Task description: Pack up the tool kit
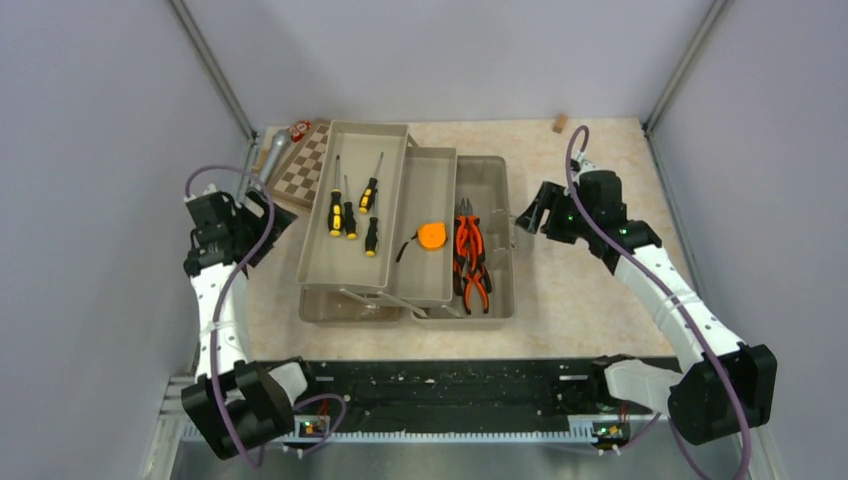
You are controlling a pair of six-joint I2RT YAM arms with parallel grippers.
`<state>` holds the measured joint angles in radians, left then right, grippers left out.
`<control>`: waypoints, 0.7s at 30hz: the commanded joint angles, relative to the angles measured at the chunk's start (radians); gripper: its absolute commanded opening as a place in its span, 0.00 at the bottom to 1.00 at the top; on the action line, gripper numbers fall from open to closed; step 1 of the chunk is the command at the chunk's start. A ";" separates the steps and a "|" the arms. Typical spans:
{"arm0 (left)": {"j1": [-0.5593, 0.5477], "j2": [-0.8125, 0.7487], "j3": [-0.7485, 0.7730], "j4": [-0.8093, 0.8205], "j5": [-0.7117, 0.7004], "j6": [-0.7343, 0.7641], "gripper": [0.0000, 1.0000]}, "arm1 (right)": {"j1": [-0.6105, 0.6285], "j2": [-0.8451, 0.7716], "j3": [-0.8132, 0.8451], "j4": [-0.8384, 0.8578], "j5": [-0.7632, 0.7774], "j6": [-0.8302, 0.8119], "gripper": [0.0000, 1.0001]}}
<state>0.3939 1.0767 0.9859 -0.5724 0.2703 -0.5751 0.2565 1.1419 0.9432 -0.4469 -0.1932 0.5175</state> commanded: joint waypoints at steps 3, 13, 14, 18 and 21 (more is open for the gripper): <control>0.013 0.054 -0.130 0.200 0.230 0.040 0.94 | -0.015 0.014 0.034 0.039 -0.038 -0.044 0.65; -0.011 0.227 -0.157 0.237 0.352 0.076 0.91 | -0.029 0.038 0.010 0.070 -0.043 -0.043 0.65; -0.022 0.238 -0.154 0.239 0.350 0.081 0.90 | -0.030 0.041 0.004 0.077 -0.038 -0.041 0.65; -0.066 0.259 -0.132 0.208 0.308 0.116 0.87 | -0.041 0.044 -0.023 0.096 -0.024 -0.022 0.65; -0.091 0.263 -0.132 0.209 0.278 0.114 0.80 | -0.046 0.042 -0.052 0.109 -0.010 -0.008 0.65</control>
<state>0.3325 1.3380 0.8387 -0.3969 0.5751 -0.4934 0.2268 1.1816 0.9215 -0.3885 -0.2226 0.4911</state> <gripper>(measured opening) 0.834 0.655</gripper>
